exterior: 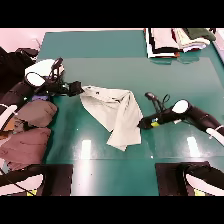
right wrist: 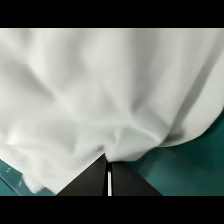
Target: Fold the shirts.
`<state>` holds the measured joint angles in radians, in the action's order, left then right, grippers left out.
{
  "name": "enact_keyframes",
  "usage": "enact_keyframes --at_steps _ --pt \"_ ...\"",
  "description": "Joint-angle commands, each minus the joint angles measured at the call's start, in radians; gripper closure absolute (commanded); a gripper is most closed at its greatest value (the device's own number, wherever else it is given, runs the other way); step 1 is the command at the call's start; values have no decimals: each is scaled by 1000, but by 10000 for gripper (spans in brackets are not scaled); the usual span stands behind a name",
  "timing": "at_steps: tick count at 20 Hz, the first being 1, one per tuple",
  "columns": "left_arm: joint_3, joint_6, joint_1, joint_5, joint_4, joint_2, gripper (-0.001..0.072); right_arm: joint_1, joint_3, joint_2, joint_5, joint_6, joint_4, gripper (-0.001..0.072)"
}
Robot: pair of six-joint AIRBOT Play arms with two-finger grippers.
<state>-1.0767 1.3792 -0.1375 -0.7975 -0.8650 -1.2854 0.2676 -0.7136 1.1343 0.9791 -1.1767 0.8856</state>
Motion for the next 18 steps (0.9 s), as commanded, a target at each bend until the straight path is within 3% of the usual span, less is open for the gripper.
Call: enact_keyframes --at_steps 1,5,11,18 --pt "-71 0 32 4 -50 112 684 -87 -185 -99 83 6 115 696" --pt "-253 -3 65 -11 -86 309 684 -283 -475 -255 253 8 200 696" --pt "-549 -27 65 -157 -85 517 684 -446 -790 -405 306 7 210 697" --pt "-731 -53 65 -295 -106 591 684 -562 -1034 -377 429 5 209 697"
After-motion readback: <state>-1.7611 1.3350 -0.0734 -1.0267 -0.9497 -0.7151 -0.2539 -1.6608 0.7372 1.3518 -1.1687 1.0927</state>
